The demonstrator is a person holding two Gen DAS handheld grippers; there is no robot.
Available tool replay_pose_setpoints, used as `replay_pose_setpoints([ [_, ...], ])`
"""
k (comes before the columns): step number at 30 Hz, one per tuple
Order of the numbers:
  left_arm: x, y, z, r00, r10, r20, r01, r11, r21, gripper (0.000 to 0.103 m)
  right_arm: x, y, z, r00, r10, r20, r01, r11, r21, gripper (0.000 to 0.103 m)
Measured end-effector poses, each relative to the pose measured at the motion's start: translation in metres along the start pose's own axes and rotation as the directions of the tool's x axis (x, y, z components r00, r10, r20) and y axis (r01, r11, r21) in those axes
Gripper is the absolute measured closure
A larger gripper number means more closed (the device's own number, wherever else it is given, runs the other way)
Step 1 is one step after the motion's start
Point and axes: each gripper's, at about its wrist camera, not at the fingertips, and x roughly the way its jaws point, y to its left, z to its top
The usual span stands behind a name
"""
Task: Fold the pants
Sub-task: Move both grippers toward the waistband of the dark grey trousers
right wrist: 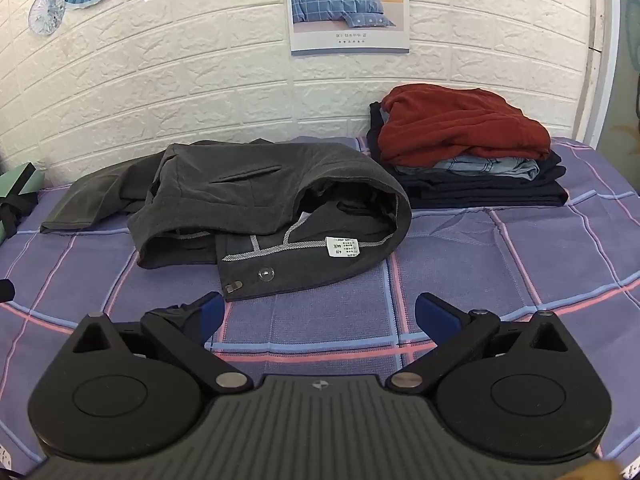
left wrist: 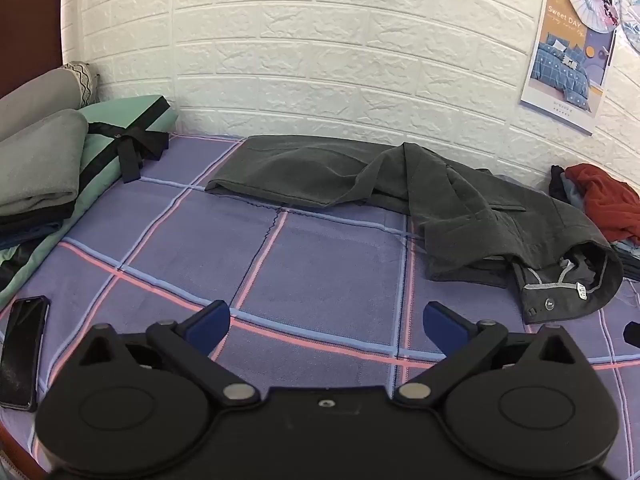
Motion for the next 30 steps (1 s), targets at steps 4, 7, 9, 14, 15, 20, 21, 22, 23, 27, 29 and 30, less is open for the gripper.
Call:
replay_pose_setpoints([
  [4,-0.002,-0.0025,0.0,1.0,-0.003,0.006,0.003,1.0,0.004,0.0,-0.001,-0.0017,-0.0001,1.0,0.0,0.001,0.0,1.0,0.003,0.0],
  [7,-0.003,-0.0038,-0.0006,1.0,-0.004,0.008,0.004,1.0,0.005,0.0,-0.0009,-0.0011,-0.0001,1.0,0.0,0.001,0.0,1.0,0.002,0.0],
  [9,-0.0029,-0.0034,0.0009,1.0,-0.003,0.011,0.003,1.0,0.003,0.0,-0.0009,-0.0008,-0.0002,1.0,0.0,0.001,0.0,1.0,0.002,0.0],
  [14,-0.0025,-0.0023,0.0,1.0,-0.005,0.011,0.005,1.0,0.007,0.0,-0.001,-0.0013,0.0005,1.0,0.003,0.0,-0.003,1.0,0.002,0.0],
  [15,-0.0021,-0.0016,0.0002,1.0,-0.006,0.01,0.006,1.0,0.006,0.0,-0.0011,-0.0013,0.0003,1.0,0.004,0.001,-0.004,1.0,0.002,0.0],
  [20,-0.0017,-0.0016,0.0008,1.0,-0.007,0.005,0.007,1.0,0.006,0.0,-0.001,-0.0005,0.0003,1.0,0.003,0.001,-0.003,1.0,0.003,0.0],
  [21,-0.0021,-0.0018,0.0009,1.0,-0.007,0.005,0.007,1.0,0.007,0.0,-0.0009,-0.0002,0.0003,1.0,0.002,0.001,-0.002,1.0,0.003,0.0],
  [22,-0.0025,-0.0022,0.001,1.0,-0.007,0.005,0.007,1.0,0.007,0.0,-0.0009,-0.0002,0.0003,1.0,0.002,0.001,-0.002,1.0,0.003,0.0],
  [23,-0.0027,-0.0025,0.001,1.0,-0.008,0.005,0.008,1.0,0.007,0.0,-0.001,-0.0003,0.0003,1.0,0.001,0.002,-0.001,1.0,0.004,0.0],
  [27,-0.0011,-0.0033,0.0016,1.0,-0.01,0.001,0.01,1.0,0.006,0.0,-0.0014,-0.0004,0.0,1.0,0.001,0.003,-0.001,1.0,0.005,0.0],
  [29,-0.0005,-0.0039,0.0016,1.0,-0.011,-0.001,0.011,1.0,0.008,0.0,-0.0015,-0.0003,-0.0002,1.0,0.001,0.002,-0.001,1.0,0.005,0.0],
  [30,0.0,-0.0043,0.0016,1.0,-0.011,-0.001,0.011,1.0,0.01,0.0,-0.0015,-0.0005,-0.0001,1.0,0.001,0.002,-0.001,1.0,0.006,0.0],
])
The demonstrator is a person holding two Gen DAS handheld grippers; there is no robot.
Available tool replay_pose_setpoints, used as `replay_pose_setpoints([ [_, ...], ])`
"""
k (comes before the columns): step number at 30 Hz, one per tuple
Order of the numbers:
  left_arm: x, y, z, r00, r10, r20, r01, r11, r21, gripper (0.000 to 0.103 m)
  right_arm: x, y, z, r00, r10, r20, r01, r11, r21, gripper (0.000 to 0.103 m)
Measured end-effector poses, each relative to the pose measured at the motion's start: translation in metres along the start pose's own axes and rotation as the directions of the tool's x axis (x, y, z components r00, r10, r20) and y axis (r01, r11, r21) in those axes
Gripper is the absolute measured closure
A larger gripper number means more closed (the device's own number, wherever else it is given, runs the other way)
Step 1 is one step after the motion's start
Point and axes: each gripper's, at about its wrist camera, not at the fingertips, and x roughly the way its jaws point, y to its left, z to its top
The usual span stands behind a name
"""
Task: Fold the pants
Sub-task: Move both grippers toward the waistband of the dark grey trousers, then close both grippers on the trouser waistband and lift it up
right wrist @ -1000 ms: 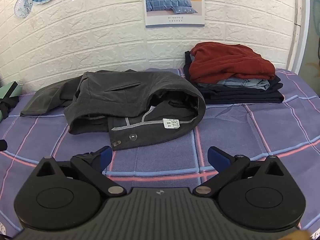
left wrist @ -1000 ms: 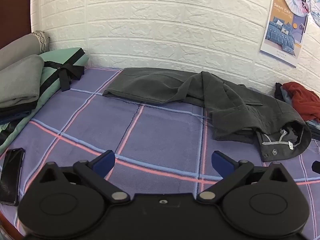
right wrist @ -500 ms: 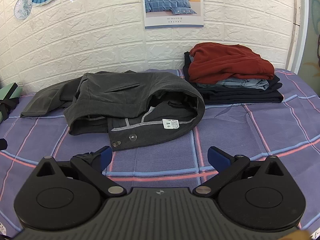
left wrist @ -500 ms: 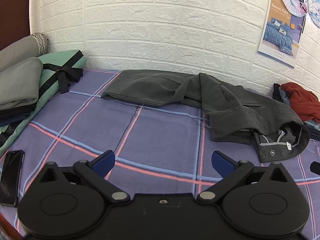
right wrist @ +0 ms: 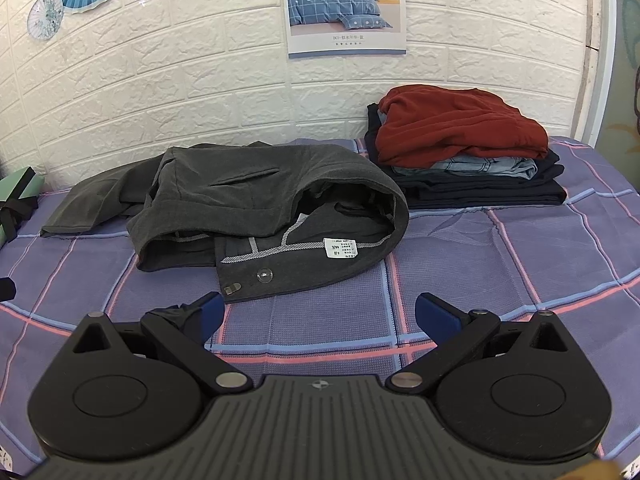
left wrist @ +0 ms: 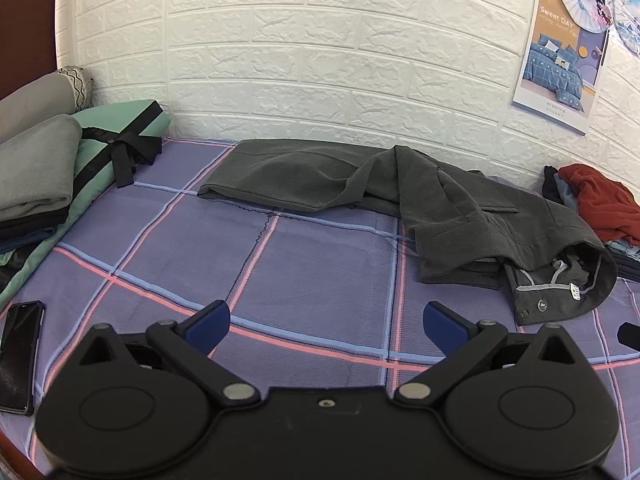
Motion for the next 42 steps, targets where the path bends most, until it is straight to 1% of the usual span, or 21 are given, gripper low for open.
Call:
replay_pose_setpoints([
  [2,0.001,-0.002,0.001,1.0,-0.001,0.002,0.001,1.0,0.001,0.0,0.0,0.0,0.0,1.0,0.001,0.001,-0.001,1.0,0.002,0.0],
  [9,0.003,-0.003,0.002,1.0,-0.008,-0.029,0.008,1.0,-0.006,0.0,0.003,-0.002,0.001,1.0,0.003,-0.002,-0.003,1.0,0.01,0.0],
  [10,0.003,-0.004,0.002,1.0,-0.008,-0.005,0.008,1.0,0.0,0.0,0.003,-0.002,0.001,1.0,0.003,-0.002,-0.003,1.0,0.011,0.0],
  [13,0.005,-0.006,0.003,1.0,-0.002,0.002,0.002,1.0,0.011,0.0,0.005,-0.003,0.001,1.0,0.003,-0.003,-0.003,1.0,0.016,0.0],
  [20,0.012,-0.008,0.004,0.999,-0.016,-0.035,0.016,1.0,-0.003,0.0,0.01,-0.006,0.001,1.0,0.008,-0.009,-0.007,0.999,0.034,0.0],
  [23,0.014,-0.01,0.004,0.998,-0.045,-0.049,0.044,0.999,-0.016,0.0,0.012,-0.009,0.001,1.0,0.01,-0.005,-0.01,0.999,0.044,0.0],
  [24,0.015,-0.011,0.004,0.997,-0.066,-0.041,0.065,0.998,-0.016,0.0,0.013,-0.011,0.001,1.0,0.012,-0.001,-0.012,0.999,0.047,0.0],
  [26,0.018,-0.016,0.005,0.992,-0.122,-0.025,0.122,0.993,-0.006,0.0,0.015,-0.016,0.001,1.0,0.017,0.014,-0.018,0.998,0.066,0.0],
  [27,0.021,-0.02,0.005,0.986,-0.164,-0.011,0.164,0.986,0.004,0.0,0.016,-0.018,0.002,1.0,0.016,0.023,-0.017,0.997,0.076,0.0],
  [29,0.03,-0.031,0.005,0.972,-0.237,0.005,0.236,0.971,0.04,0.0,0.018,-0.023,0.004,0.999,0.009,0.034,-0.012,0.997,0.081,0.0],
  [30,0.037,-0.039,0.005,0.965,-0.261,0.009,0.26,0.963,0.076,0.0,0.02,-0.025,0.005,0.999,0.005,0.038,-0.009,0.996,0.084,0.0],
  [32,0.057,-0.055,0.005,0.963,-0.271,0.004,0.267,0.952,0.15,0.0,0.024,-0.031,0.006,0.999,0.0,0.042,-0.004,0.996,0.093,0.0],
  [33,0.07,-0.064,0.006,0.965,-0.262,0.002,0.257,0.948,0.188,0.0,0.027,-0.034,0.007,0.999,-0.003,0.039,-0.001,0.995,0.099,0.0],
  [35,0.094,-0.076,0.008,0.971,-0.239,-0.024,0.238,0.945,0.223,0.0,0.034,-0.042,0.007,0.999,-0.009,0.033,0.005,0.993,0.116,0.0],
  [37,0.121,-0.083,0.008,0.976,-0.209,-0.057,0.216,0.948,0.233,0.0,0.042,-0.05,0.005,0.999,-0.001,0.034,-0.003,0.992,0.128,0.0],
  [42,0.148,-0.092,0.023,0.97,-0.235,-0.065,0.243,0.955,0.168,0.0,0.079,-0.065,-0.001,1.0,0.0,-0.001,0.001,0.986,0.165,0.0],
])
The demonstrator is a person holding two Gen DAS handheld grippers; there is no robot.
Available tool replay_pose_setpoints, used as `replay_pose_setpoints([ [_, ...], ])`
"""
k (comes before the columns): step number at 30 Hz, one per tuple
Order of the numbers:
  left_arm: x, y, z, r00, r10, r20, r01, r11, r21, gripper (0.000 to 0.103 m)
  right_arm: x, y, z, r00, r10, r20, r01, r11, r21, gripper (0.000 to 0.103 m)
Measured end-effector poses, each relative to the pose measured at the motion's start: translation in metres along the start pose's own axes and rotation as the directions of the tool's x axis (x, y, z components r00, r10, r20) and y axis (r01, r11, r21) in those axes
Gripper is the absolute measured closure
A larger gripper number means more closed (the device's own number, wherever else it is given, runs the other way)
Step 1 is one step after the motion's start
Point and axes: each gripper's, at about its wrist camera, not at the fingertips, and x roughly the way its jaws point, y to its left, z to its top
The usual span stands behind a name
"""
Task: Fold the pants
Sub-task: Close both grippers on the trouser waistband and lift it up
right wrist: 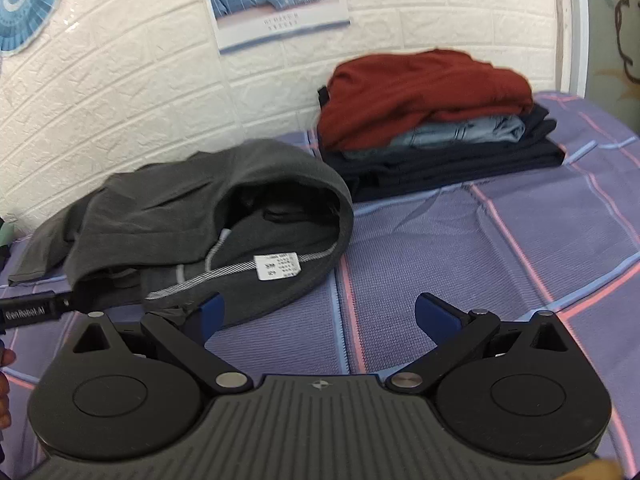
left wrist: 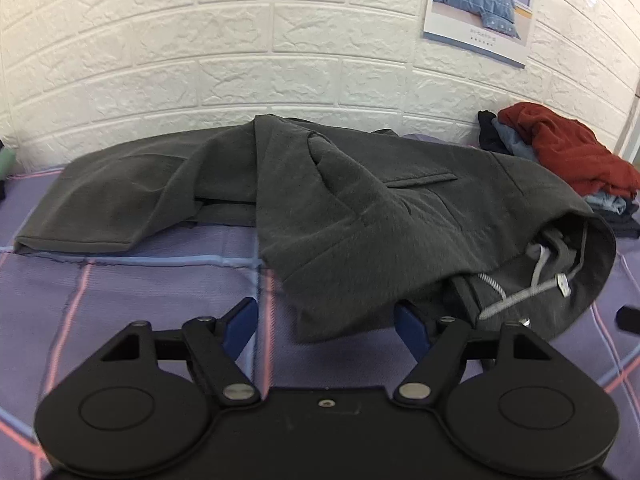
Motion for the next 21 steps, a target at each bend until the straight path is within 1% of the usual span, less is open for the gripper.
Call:
replay_pose_setpoints([
  [3,0.011,0.0,0.01,1.0,0.0,0.008,0.0,1.0,-0.018,0.0,0.023,-0.01,0.001,1.0,-0.013,0.004,0.013,0.999,0.044,0.0],
  [6,0.018,0.001,0.02,1.0,-0.019,0.011,0.02,0.999,-0.045,0.0,0.037,-0.015,0.006,1.0,-0.008,0.028,0.006,0.997,0.074,0.0],
  [8,0.022,0.002,0.027,1.0,-0.018,0.018,0.019,0.998,-0.059,0.0,0.045,-0.015,0.009,0.999,-0.006,0.049,0.002,0.997,0.074,0.0],
  [9,0.024,0.003,0.032,1.0,-0.02,0.016,0.022,0.997,-0.071,0.0,0.049,-0.014,0.011,0.998,-0.017,0.057,0.013,0.998,0.065,0.003],
  [10,0.024,0.005,0.036,0.999,-0.029,0.019,0.03,0.995,-0.093,0.0,0.053,-0.013,0.013,0.998,-0.036,0.06,0.033,0.998,0.05,0.028],
  [11,0.023,0.01,0.041,0.999,-0.045,0.027,0.048,0.99,-0.129,0.0,0.056,-0.011,0.015,0.998,-0.051,0.049,0.049,0.998,0.037,0.084],
  [12,0.019,0.017,0.048,0.996,-0.07,0.046,0.078,0.979,-0.187,0.0,0.056,-0.012,0.017,0.999,-0.029,0.042,0.027,0.999,0.042,0.093],
  [13,0.01,0.024,0.054,0.992,-0.099,0.084,0.117,0.964,-0.237,0.0,0.05,-0.013,0.017,0.998,-0.005,0.056,0.002,0.999,0.052,0.098],
  [15,-0.013,0.031,0.066,0.98,-0.12,0.159,0.162,0.945,-0.284,0.0,0.033,-0.014,0.017,0.996,0.033,0.086,-0.037,0.998,0.045,0.099],
  [17,-0.04,0.034,0.082,0.966,-0.131,0.223,0.195,0.934,-0.298,0.0,0.008,-0.011,0.018,0.992,0.087,0.096,-0.091,0.995,0.04,0.099],
  [18,-0.054,0.035,0.088,0.957,-0.148,0.247,0.222,0.926,-0.305,0.0,-0.007,-0.009,0.018,0.987,0.123,0.103,-0.126,0.992,0.031,0.099],
  [21,-0.093,0.033,0.105,0.93,-0.195,0.313,0.293,0.905,-0.308,0.0,-0.055,0.003,0.014,0.971,0.209,0.117,-0.207,0.978,-0.033,0.099],
])
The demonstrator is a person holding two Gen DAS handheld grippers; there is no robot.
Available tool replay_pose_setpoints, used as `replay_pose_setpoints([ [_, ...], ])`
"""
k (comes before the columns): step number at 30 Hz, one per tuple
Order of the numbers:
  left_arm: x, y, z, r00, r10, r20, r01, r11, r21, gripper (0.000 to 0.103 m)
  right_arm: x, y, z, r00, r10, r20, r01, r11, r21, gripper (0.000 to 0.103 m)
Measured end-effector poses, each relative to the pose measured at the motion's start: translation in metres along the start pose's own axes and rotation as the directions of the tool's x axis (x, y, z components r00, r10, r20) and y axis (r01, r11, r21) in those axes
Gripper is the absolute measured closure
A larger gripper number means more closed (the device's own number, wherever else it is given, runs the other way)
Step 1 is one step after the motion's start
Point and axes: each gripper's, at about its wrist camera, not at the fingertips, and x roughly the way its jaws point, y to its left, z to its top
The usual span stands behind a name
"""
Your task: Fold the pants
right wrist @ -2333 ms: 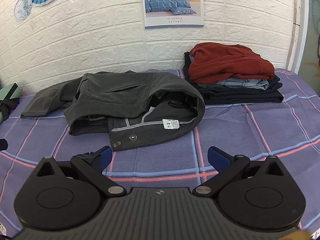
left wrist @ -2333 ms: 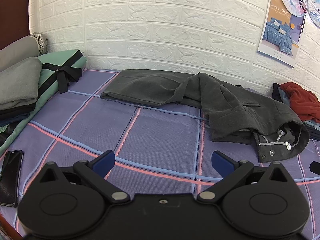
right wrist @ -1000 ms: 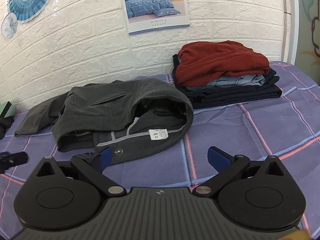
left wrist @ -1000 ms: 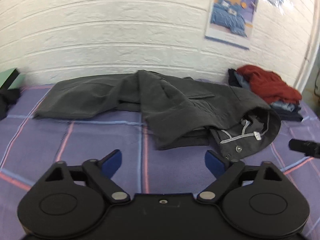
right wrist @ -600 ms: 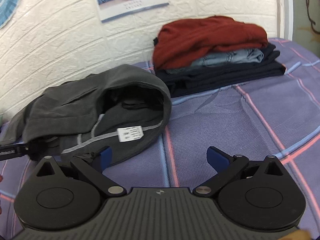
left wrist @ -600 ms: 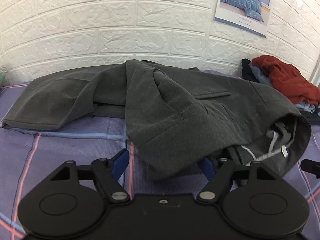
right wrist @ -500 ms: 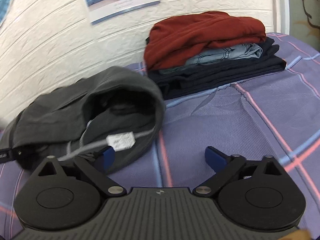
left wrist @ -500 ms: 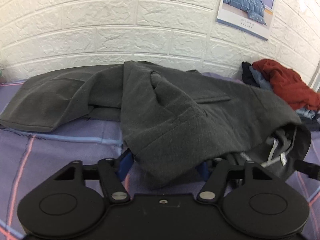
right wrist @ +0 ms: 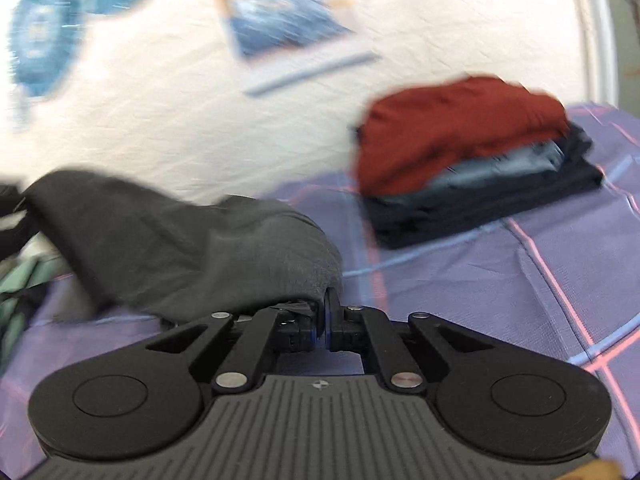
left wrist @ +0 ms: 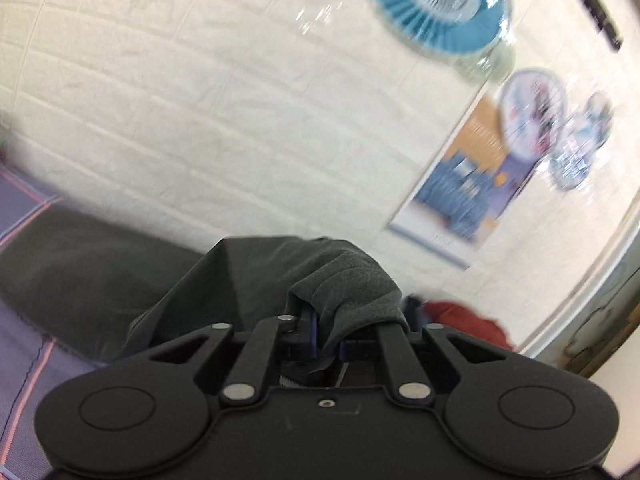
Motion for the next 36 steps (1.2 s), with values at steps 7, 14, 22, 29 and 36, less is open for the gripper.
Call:
replay_pose_setpoints([
  [7,-0.071,-0.069,0.02,0.987,-0.129,0.093,0.12,0.988,0.093,0.0,-0.101,0.03,-0.014,0.989,0.146,0.034,-0.144,0.988,-0.063,0.099],
  [14,-0.082,-0.136,0.001,0.969,-0.245,0.031,0.237,0.956,0.171,0.0,-0.173,0.02,-0.043,0.977,0.212,-0.006,-0.212,0.975,-0.062,0.1],
  [22,0.015,-0.213,-0.059,0.943,-0.281,-0.179,0.316,0.926,0.206,0.0,-0.189,-0.022,-0.067,0.992,0.115,-0.047,-0.115,0.993,0.001,0.099],
  [29,0.126,-0.25,-0.125,0.906,-0.181,-0.384,0.298,0.915,0.271,0.0,-0.158,-0.084,-0.079,0.982,-0.075,-0.175,0.104,0.982,0.158,0.07],
  [36,0.116,-0.206,-0.113,0.912,-0.172,-0.372,0.275,0.93,0.245,0.0,-0.157,-0.101,-0.058,0.986,-0.126,-0.106,0.138,0.983,0.12,0.059],
])
